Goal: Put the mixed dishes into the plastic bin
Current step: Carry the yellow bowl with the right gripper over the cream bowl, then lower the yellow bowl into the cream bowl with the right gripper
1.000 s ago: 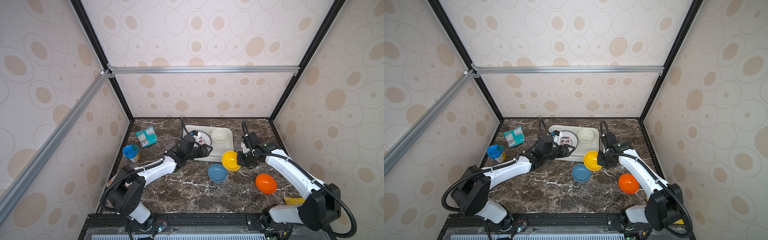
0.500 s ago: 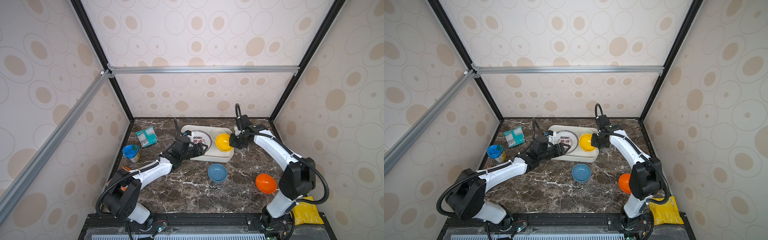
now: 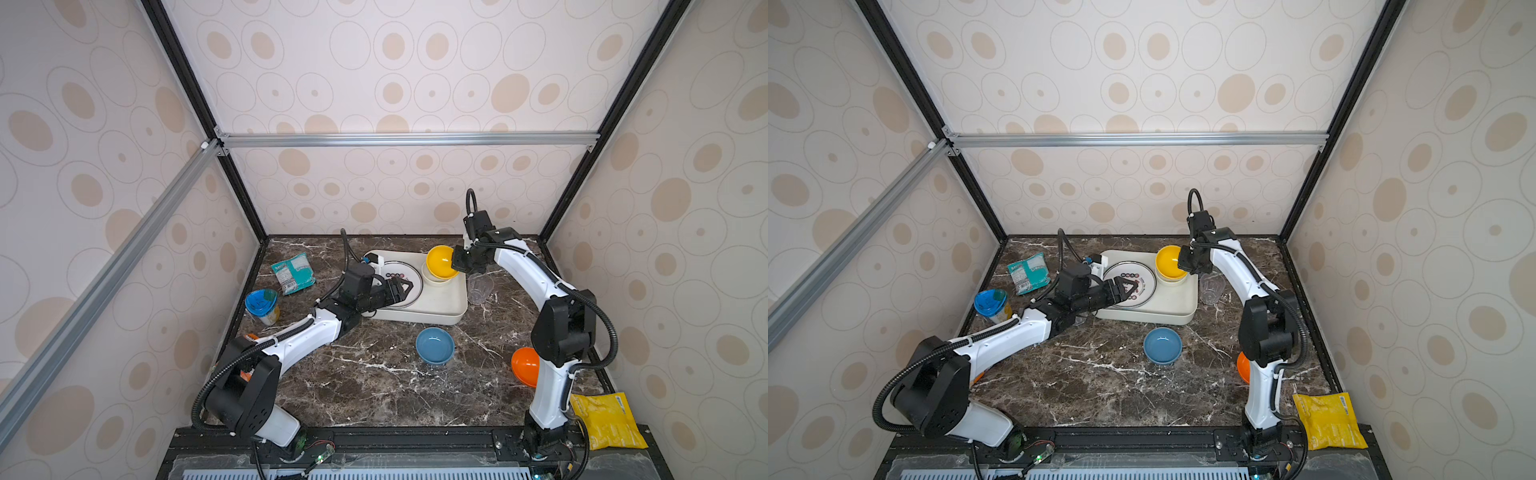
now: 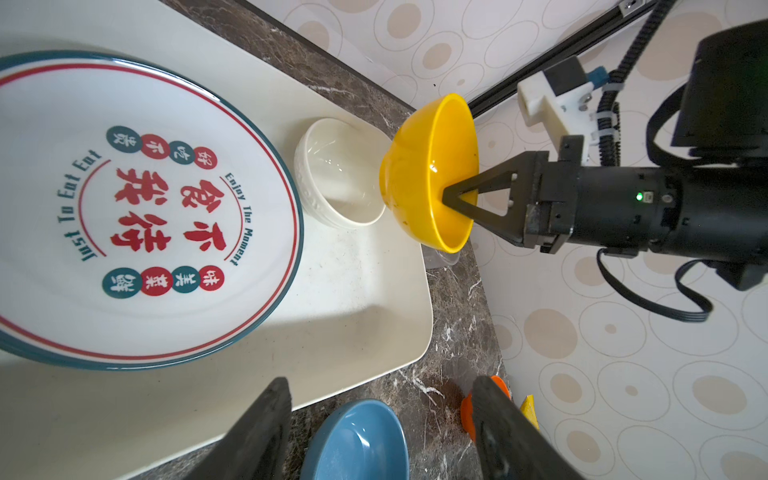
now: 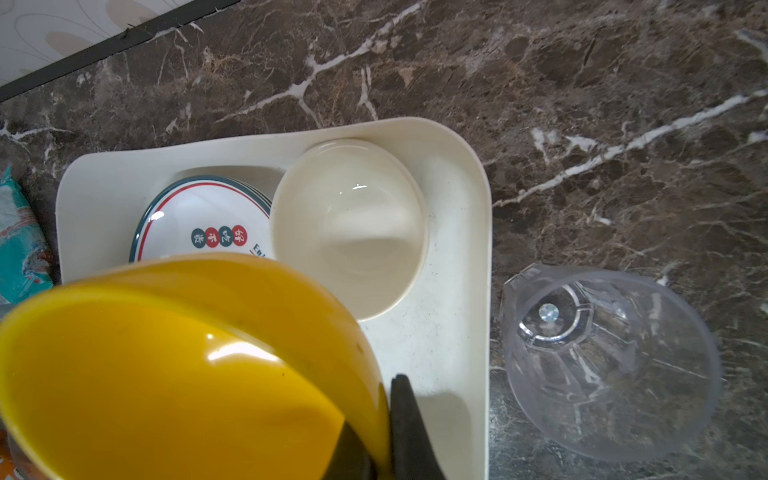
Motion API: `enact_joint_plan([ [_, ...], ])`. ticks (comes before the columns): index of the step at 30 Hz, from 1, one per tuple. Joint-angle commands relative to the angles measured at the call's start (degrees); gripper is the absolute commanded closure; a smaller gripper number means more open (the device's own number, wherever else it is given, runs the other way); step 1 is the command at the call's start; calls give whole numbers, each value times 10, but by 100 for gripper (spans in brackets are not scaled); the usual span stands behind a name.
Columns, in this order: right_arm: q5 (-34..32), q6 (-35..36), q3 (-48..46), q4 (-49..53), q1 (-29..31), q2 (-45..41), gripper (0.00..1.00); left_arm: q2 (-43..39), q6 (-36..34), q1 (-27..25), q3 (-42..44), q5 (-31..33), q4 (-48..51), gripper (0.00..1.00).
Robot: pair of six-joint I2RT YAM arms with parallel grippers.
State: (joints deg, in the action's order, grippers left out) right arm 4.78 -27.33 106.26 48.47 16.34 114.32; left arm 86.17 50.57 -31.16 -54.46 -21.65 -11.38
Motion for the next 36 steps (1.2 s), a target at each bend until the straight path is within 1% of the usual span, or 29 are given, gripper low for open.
enact_joint_plan([
  [1,8,3,34,21,0,19,95,10,-9,6,-25,-6,11,31],
  [4,9,0,54,27,0,37,95,13,-13,7,-32,-3,15,31],
  [5,9,0,63,32,-14,44,95,14,-13,7,-33,-2,17,31],
  [9,7,0,96,44,-18,73,95,17,-15,7,-38,-1,20,32],
  [14,11,-2,134,58,-21,108,95,16,-10,7,-32,2,18,33],
  [22,20,0,170,69,-20,148,95,13,-4,7,-21,4,13,33],
  [27,29,-1,184,78,-20,167,94,11,-1,8,-15,6,10,33],
  [36,23,2,186,81,-18,179,94,7,5,7,0,8,1,33],
])
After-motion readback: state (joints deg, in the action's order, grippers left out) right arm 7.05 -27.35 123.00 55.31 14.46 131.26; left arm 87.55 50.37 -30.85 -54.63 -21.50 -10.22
